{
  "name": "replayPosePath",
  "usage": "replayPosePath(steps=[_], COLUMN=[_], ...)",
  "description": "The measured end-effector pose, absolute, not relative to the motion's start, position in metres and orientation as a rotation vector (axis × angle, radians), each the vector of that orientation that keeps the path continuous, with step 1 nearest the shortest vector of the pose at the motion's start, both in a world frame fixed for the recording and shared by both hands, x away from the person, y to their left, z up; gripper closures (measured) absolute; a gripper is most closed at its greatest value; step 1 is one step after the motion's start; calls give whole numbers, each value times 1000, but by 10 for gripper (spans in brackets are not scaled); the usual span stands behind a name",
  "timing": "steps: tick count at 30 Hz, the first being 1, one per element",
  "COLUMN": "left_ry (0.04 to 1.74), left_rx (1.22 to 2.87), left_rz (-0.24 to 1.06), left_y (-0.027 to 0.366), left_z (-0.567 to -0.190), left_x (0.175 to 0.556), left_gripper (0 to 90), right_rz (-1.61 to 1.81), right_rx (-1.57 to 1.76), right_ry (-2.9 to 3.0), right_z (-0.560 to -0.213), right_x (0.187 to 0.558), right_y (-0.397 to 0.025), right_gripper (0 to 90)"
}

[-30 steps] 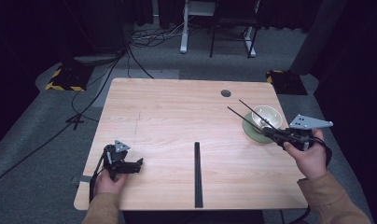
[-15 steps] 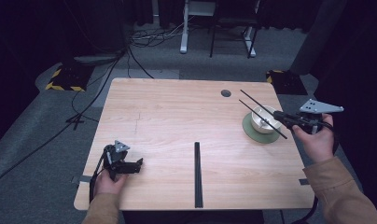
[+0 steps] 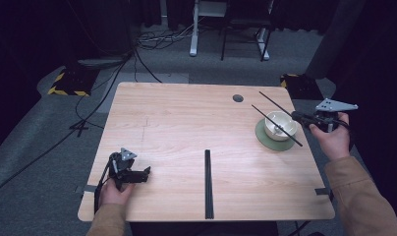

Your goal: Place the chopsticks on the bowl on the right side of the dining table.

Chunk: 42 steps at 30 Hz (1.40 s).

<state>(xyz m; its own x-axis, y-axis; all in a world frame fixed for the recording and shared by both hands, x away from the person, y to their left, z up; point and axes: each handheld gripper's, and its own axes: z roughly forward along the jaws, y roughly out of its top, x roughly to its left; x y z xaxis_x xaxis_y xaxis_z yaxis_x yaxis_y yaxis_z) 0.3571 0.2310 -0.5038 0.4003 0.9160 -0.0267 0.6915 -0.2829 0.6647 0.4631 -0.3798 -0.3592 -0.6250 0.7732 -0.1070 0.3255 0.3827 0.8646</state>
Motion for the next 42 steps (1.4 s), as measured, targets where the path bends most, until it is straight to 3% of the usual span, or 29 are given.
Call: replayPosePath(steps=[23,42], left_ry=[1365,1365], left_rx=[2065,2065], left_rz=[488,489], left_y=[231,231], left_z=[-504,-504], left_x=[357,357], left_gripper=[39,39], right_rz=[1091,1069], right_rx=[1005,1007], right_ry=[2226,2275], right_z=[-415,-430], right_x=[499,504], right_y=[-388,-384], right_gripper=[869,849])
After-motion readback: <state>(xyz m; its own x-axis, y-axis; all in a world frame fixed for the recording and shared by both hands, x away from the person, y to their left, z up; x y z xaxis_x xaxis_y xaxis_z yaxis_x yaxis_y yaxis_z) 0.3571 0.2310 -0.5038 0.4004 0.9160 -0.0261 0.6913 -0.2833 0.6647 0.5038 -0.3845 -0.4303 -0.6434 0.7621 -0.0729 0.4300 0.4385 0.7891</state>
